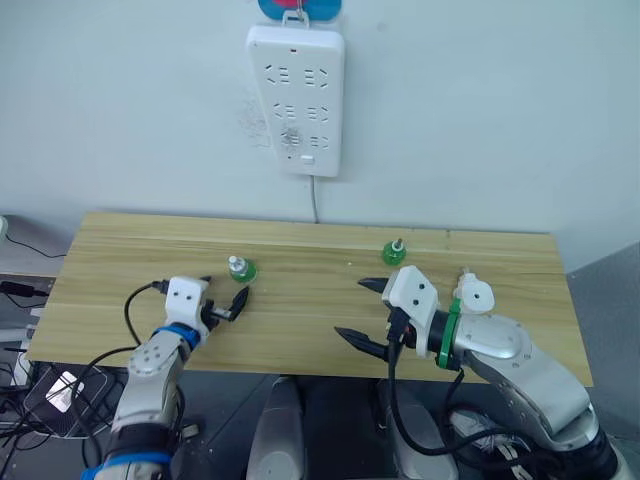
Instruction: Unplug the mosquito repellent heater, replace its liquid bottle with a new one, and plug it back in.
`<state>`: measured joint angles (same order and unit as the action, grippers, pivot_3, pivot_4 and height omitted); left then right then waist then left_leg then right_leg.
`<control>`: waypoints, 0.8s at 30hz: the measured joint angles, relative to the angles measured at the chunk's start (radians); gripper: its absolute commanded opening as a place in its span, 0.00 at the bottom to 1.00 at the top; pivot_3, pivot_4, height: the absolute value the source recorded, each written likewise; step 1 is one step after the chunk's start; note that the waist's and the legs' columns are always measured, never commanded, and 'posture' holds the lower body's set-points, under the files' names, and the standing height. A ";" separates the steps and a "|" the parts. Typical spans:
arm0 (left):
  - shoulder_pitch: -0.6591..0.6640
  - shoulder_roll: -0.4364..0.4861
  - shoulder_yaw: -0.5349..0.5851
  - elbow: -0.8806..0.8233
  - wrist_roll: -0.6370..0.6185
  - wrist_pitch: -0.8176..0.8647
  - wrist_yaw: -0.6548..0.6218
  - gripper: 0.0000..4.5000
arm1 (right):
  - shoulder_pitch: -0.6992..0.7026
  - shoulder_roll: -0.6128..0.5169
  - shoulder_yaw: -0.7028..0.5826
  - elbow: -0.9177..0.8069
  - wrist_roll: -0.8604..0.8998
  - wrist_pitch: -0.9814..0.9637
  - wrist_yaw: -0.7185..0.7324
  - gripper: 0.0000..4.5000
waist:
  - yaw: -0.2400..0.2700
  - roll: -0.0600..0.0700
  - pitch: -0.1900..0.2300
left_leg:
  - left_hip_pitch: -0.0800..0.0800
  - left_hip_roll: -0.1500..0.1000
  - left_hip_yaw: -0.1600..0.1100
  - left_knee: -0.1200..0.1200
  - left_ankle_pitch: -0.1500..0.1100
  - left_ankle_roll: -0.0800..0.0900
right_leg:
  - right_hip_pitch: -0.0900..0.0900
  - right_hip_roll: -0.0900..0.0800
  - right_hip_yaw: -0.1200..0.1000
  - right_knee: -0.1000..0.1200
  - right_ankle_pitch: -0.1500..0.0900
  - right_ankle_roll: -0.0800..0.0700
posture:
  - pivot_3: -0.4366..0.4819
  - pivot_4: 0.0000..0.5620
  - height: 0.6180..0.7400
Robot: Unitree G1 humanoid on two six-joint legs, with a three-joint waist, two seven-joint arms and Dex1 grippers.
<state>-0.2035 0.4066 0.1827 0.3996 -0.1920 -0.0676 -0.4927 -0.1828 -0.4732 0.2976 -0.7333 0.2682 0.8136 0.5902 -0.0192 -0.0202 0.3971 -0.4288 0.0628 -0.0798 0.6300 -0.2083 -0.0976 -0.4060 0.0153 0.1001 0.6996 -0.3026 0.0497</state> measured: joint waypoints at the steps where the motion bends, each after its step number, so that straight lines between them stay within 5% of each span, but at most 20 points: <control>1: -0.014 -0.004 -0.003 0.012 0.002 -0.009 -0.002 1.00 | 0.001 0.000 -0.001 -0.010 0.002 0.009 -0.004 1.00 | -0.006 -0.001 0.004 | 0.000 0.000 0.000 0.000 0.000 0.000 | 0.000 0.000 0.000 0.000 0.000 0.000 | 0.37 0.92 0.96; 9: -0.076 -0.036 -0.041 0.096 0.022 -0.104 -0.027 1.00 | 0.007 -0.010 -0.003 -0.070 0.037 0.087 -0.031 1.00 | -0.024 0.000 0.012 | 0.001 0.000 0.000 -0.001 0.000 0.000 | 0.000 0.000 0.000 0.000 -0.002 0.004 | 0.36 0.91 0.96; 11: -0.071 -0.036 -0.041 0.098 0.022 -0.115 -0.030 0.89 | 0.005 -0.010 -0.003 -0.070 0.042 0.091 -0.031 1.00 | -0.028 0.001 0.013 | 0.000 0.000 0.000 -0.001 0.001 -0.002 | 0.000 0.000 0.001 -0.001 -0.003 0.005 | 0.36 0.91 0.96; 24: -0.002 -0.039 -0.039 0.031 0.028 -0.119 0.002 0.89 | -0.027 -0.011 -0.002 -0.068 0.067 0.092 -0.045 1.00 | -0.033 0.001 0.019 | 0.000 0.000 0.002 -0.003 0.003 -0.005 | -0.001 -0.001 0.003 -0.003 -0.003 0.006 | 0.37 0.91 0.96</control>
<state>-0.2051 0.3677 0.1439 0.4307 -0.1635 -0.1867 -0.4909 -0.2096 -0.4841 0.2953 -0.8018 0.3352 0.9052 0.5449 -0.0522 -0.0195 0.4157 -0.4286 0.0626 -0.0782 0.6275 -0.2055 -0.1030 -0.4073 0.0147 0.1031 0.6967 -0.3056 0.0559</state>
